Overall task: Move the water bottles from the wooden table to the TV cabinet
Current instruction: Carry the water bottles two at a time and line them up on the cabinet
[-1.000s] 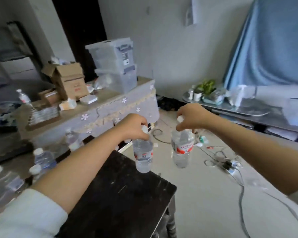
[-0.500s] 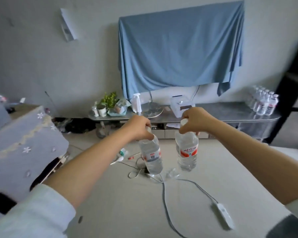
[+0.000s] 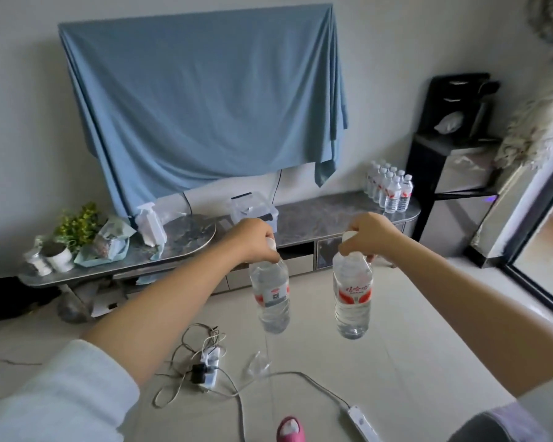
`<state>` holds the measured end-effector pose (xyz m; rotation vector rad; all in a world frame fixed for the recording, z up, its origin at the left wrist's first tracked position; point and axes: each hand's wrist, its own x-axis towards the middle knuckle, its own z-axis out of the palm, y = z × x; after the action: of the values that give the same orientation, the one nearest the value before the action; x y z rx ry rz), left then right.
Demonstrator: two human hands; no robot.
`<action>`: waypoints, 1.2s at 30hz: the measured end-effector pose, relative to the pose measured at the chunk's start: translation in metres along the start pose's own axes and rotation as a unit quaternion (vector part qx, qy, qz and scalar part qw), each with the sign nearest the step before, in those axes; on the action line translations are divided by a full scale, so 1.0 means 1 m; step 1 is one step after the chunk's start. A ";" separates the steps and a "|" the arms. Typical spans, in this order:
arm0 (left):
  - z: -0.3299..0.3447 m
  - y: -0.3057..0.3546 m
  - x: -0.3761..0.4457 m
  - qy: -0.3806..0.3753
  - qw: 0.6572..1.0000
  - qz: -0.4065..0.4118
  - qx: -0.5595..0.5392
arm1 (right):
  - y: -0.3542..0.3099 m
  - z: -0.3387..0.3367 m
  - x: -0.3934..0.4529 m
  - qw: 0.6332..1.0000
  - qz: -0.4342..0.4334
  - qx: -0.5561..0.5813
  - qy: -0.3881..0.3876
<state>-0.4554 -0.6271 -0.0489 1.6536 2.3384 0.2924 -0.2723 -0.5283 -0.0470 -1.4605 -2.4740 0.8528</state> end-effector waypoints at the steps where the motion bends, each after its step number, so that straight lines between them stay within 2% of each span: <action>1: 0.000 -0.002 0.022 -0.006 1.000 0.007 0.001 | 0.003 -0.003 0.019 1.000 0.008 -0.004 -0.001; 6: -0.011 -0.015 0.140 -0.038 0.998 0.055 0.002 | 0.011 -0.017 0.121 0.999 0.041 -0.006 -0.008; 10: -0.022 -0.022 0.228 -0.059 0.996 0.063 0.027 | 0.014 -0.032 0.196 0.997 0.073 0.013 0.000; 17: -0.032 -0.012 0.344 -0.066 0.994 0.078 0.041 | 0.040 -0.064 0.294 0.992 0.097 0.053 0.053; 22: -0.026 0.004 0.426 -0.070 0.994 0.076 0.039 | 0.075 -0.088 0.361 0.988 0.138 0.057 0.048; 31: -0.012 0.087 0.580 -0.092 0.992 0.083 0.037 | 0.159 -0.158 0.498 0.991 0.125 0.042 0.030; 36: -0.008 0.156 0.674 -0.075 0.993 0.084 0.042 | 0.209 -0.221 0.574 0.993 0.087 0.049 0.062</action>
<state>-0.5332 0.0606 -0.0580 1.8478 2.1331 0.0997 -0.3227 0.1196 -0.0662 -1.6584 -2.2101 0.8711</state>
